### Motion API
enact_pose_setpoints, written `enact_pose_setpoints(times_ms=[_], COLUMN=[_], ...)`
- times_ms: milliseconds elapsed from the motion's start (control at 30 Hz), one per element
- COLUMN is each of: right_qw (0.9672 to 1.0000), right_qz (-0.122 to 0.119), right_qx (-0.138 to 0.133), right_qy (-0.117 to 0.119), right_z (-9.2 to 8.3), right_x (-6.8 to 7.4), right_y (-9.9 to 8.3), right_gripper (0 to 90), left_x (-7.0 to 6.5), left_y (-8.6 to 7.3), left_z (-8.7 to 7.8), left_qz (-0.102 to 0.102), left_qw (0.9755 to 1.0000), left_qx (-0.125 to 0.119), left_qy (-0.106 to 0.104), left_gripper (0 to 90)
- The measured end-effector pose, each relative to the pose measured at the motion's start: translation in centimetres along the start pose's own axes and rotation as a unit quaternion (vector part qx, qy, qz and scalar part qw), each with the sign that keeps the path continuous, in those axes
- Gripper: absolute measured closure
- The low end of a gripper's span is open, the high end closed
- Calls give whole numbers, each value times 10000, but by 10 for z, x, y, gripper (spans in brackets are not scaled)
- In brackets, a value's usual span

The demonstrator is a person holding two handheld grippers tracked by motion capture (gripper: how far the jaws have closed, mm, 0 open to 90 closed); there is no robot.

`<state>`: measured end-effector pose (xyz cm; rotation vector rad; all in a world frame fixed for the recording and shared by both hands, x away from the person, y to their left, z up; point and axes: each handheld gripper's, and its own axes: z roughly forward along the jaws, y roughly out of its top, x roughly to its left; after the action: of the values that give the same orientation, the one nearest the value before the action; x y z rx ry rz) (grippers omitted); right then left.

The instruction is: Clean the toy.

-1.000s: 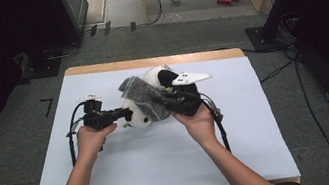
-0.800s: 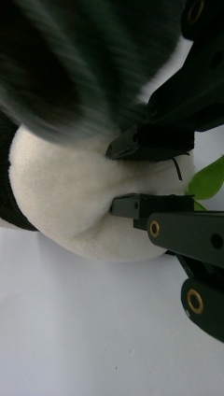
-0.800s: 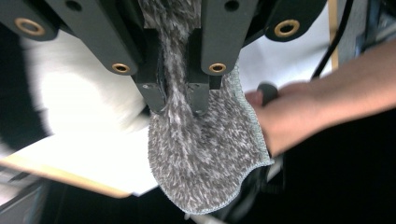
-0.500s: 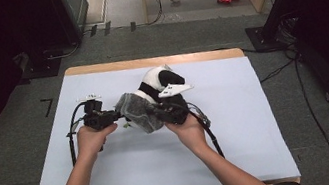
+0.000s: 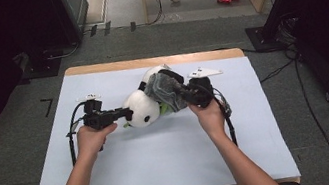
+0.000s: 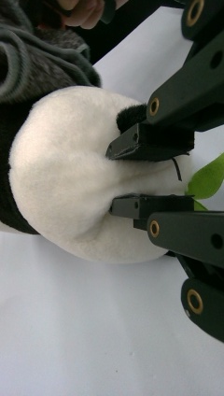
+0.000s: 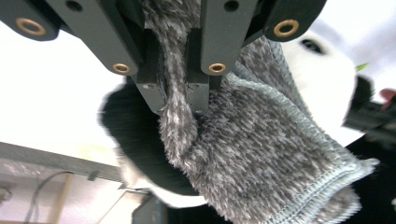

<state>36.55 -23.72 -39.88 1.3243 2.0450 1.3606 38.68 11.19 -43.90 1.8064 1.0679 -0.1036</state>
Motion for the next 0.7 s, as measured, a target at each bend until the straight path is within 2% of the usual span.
enact_pose_setpoints(times_ms=[133,200,367,467,533,567,633,700], right_qw=[9996,9993,9992,9993,9994,9995,9995,9996], right_qz=[252,305,340,349,308,277,276,242], right_qx=[-47,-84,-118,-97,-107,-96,-91,-70], right_qy=[-136,-180,-173,-107,-102,-103,-90,-86], right_z=[-6,-8,-9,-7,-5,-4,-3,-2], right_x=[-17,-22,-24,-22,-21,-21,-20,-19], right_y=[0,0,1,0,1,1,3,3], right_gripper=[824,824,823,823,823,823,823,822], left_x=[0,0,-2,-3,-6,-9,-19,-28], left_y=[0,0,1,2,5,7,12,17], left_z=[0,0,-1,-4,-9,-12,-18,-17], left_qz=[5,-10,37,6,186,377,776,1121], left_qw=[10000,10000,9999,9999,9996,9988,9963,9932], left_qx=[-9,-24,-71,-133,-167,-226,-229,-127], left_qy=[11,11,66,101,159,208,282,274], left_gripper=[743,740,706,640,578,559,508,437])
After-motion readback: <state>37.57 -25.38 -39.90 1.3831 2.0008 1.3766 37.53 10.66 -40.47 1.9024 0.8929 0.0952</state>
